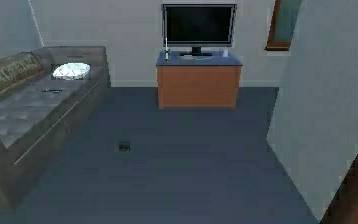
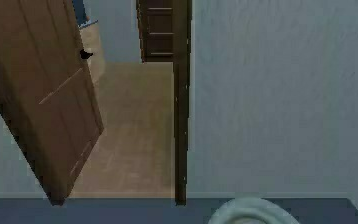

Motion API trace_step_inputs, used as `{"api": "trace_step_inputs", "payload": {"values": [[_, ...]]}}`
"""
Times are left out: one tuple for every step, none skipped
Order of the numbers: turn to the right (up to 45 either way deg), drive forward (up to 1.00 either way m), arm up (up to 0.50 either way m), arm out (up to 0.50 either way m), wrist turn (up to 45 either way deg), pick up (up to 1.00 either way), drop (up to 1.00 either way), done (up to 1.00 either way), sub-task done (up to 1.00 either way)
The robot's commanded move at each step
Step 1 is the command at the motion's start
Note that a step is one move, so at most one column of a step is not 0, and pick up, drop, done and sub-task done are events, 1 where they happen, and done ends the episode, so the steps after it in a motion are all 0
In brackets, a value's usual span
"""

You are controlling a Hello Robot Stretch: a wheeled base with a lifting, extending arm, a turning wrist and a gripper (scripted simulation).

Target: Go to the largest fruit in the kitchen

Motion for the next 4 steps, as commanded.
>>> {"api": "trace_step_inputs", "payload": {"values": [[45.0,0.00,0.00,0.00,0.0,0.00,0.00,0.00,0.00],[15.0,0.00,0.00,0.00,0.0,0.00,0.00,0.00,0.00],[0.0,0.30,0.00,0.00,0.0,0.00,0.00,0.00,0.00],[15.0,0.00,0.00,0.00,0.0,0.00,0.00,0.00,0.00]]}}
